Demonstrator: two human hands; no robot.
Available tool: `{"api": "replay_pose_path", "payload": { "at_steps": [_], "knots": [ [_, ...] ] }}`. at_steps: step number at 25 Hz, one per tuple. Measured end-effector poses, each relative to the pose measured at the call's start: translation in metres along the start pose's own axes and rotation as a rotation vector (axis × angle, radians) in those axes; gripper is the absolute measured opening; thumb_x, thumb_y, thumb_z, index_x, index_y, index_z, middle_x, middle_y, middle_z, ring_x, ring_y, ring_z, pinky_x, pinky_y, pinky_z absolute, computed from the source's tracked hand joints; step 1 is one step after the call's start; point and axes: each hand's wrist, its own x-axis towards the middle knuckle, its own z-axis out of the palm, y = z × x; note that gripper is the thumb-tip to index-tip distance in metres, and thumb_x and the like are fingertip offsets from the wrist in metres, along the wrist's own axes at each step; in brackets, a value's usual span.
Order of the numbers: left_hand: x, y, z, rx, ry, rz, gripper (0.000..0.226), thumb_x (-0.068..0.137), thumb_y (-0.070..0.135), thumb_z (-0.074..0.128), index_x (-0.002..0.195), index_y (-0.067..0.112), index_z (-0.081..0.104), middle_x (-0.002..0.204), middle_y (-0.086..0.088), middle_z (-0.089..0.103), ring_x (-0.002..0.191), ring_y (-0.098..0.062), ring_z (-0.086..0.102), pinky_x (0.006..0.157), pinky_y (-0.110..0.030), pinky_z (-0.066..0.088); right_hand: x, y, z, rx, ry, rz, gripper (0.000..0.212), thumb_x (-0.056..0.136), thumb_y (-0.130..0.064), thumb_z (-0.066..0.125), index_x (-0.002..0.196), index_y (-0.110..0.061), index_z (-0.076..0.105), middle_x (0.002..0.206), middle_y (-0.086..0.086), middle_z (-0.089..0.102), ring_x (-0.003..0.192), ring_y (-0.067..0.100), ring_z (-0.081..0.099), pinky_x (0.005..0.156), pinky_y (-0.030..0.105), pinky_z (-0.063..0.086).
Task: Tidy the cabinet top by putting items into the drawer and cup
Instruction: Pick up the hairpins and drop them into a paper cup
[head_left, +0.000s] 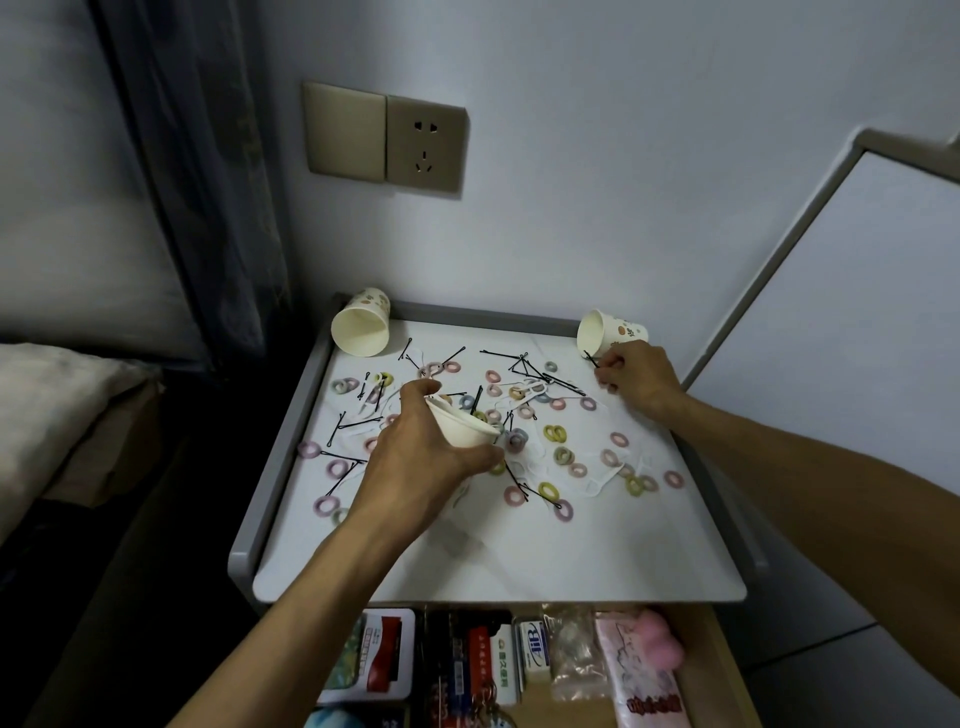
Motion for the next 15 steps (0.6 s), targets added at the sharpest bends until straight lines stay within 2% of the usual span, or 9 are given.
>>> {"api": "replay_pose_path", "payload": {
  "at_steps": [3,7,9,11,13,15],
  "knots": [
    [0.000,0.000,-0.001,-0.002,0.004,0.002,0.092,0.063,0.035,0.086,0.138,0.029,0.034,0.118,-0.003,0.059,0.101,-0.026,0.060,0.086,-0.044,0.053,-0.001,-0.014,0.000,0.029,-0.053,-0.079,0.003,0.084,-0.010,0.072,0.084,-0.014,0.073,0.078,0.003,0.071,0.068,0.015,0.064,0.076,0.029,0.052],
    [0.001,-0.001,-0.002,-0.001,0.006,0.009,0.091,0.065,0.034,0.085,0.139,0.028,0.033,0.120,-0.003,0.058,0.103,-0.026,0.058,0.085,-0.039,0.052,0.002,-0.032,0.013,-0.085,-0.090,-0.154,0.008,0.084,-0.010,0.071,0.089,-0.010,0.076,0.086,0.004,0.073,0.078,0.016,0.065,0.077,0.034,0.054],
    [0.001,-0.001,-0.002,0.001,0.007,0.017,0.091,0.065,0.034,0.085,0.139,0.028,0.034,0.120,-0.002,0.057,0.103,-0.025,0.057,0.085,-0.039,0.051,0.004,-0.036,0.018,-0.129,-0.113,-0.148,0.011,0.084,-0.010,0.071,0.094,-0.008,0.076,0.090,0.005,0.074,0.069,0.014,0.064,0.066,0.029,0.052],
    [0.002,-0.002,-0.002,0.001,0.008,0.020,0.091,0.065,0.035,0.085,0.139,0.029,0.034,0.120,-0.002,0.057,0.103,-0.025,0.057,0.086,-0.041,0.052,0.006,-0.036,0.021,-0.132,-0.116,-0.139,0.011,0.084,-0.012,0.073,0.093,-0.007,0.076,0.087,0.006,0.074,0.050,0.004,0.057,0.053,0.020,0.043],
    [0.003,-0.003,-0.002,-0.004,0.004,0.014,0.091,0.064,0.035,0.086,0.139,0.029,0.034,0.120,-0.003,0.058,0.103,-0.025,0.058,0.087,-0.043,0.052,0.006,-0.035,0.022,-0.148,-0.123,-0.131,0.009,0.085,-0.015,0.073,0.089,-0.008,0.076,0.080,0.005,0.073,0.040,0.003,0.055,0.053,0.021,0.044],
    [0.004,-0.003,-0.003,-0.005,0.005,0.009,0.091,0.064,0.035,0.086,0.138,0.030,0.034,0.119,-0.003,0.058,0.103,-0.025,0.058,0.087,-0.043,0.052,0.005,-0.033,0.022,-0.193,-0.142,-0.105,0.011,0.087,-0.018,0.071,0.083,-0.008,0.074,0.076,0.006,0.074,0.045,0.006,0.058,0.060,0.028,0.049]
  ]
}}
